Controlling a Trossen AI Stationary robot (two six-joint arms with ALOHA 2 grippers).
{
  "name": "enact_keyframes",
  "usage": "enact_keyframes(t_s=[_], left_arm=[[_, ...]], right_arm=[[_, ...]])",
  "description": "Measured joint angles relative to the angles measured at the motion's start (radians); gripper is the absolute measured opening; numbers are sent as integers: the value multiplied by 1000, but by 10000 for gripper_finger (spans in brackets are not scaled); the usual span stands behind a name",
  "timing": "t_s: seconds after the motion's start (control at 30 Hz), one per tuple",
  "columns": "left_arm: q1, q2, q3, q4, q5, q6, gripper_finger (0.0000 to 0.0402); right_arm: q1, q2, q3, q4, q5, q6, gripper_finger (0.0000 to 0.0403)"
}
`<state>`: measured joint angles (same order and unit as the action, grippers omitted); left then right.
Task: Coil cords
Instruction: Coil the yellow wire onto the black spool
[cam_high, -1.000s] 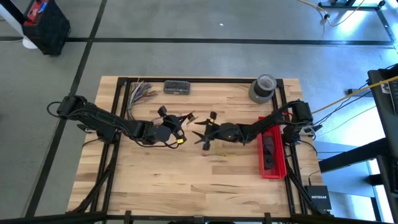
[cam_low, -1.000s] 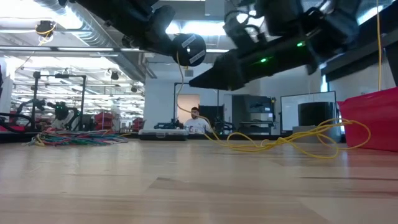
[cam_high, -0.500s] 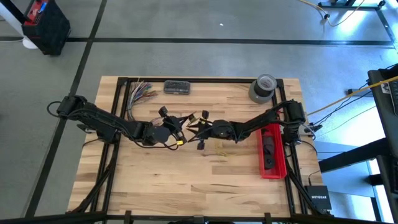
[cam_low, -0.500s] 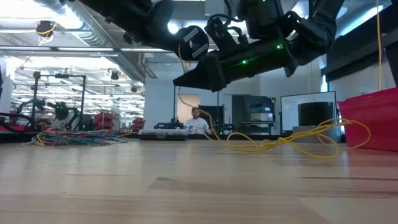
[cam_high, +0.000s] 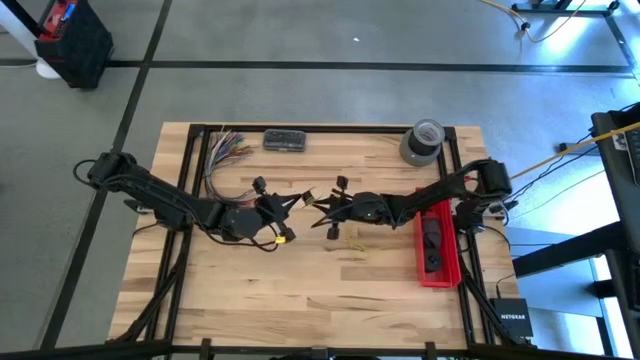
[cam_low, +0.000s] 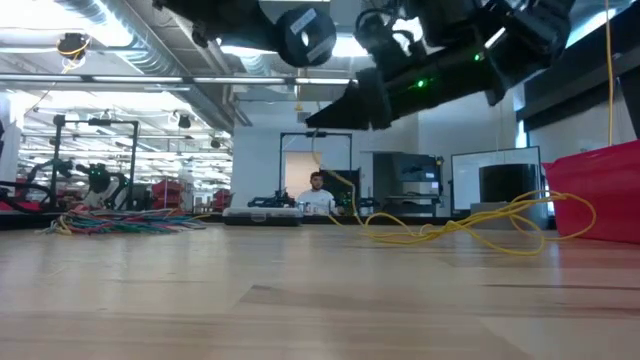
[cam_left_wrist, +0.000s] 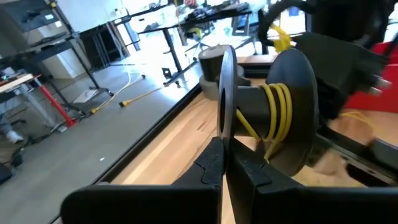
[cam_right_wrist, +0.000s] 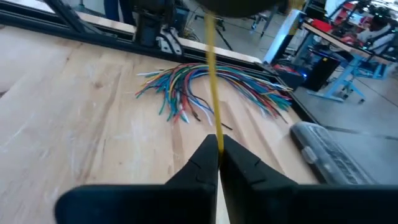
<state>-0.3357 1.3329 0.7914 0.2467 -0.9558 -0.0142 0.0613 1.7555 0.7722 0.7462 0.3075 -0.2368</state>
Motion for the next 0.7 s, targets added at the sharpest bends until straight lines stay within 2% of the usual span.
enact_keyframes(t_s=[0.27,0.7], left_arm=[[-11,-2,1,-2,-1,45,0],[11,-2,2,-77,37,39,0]], right_arm=[[-2,-158,0,-220,111,-3,10],[-2,-250,0,-351,102,45,9]])
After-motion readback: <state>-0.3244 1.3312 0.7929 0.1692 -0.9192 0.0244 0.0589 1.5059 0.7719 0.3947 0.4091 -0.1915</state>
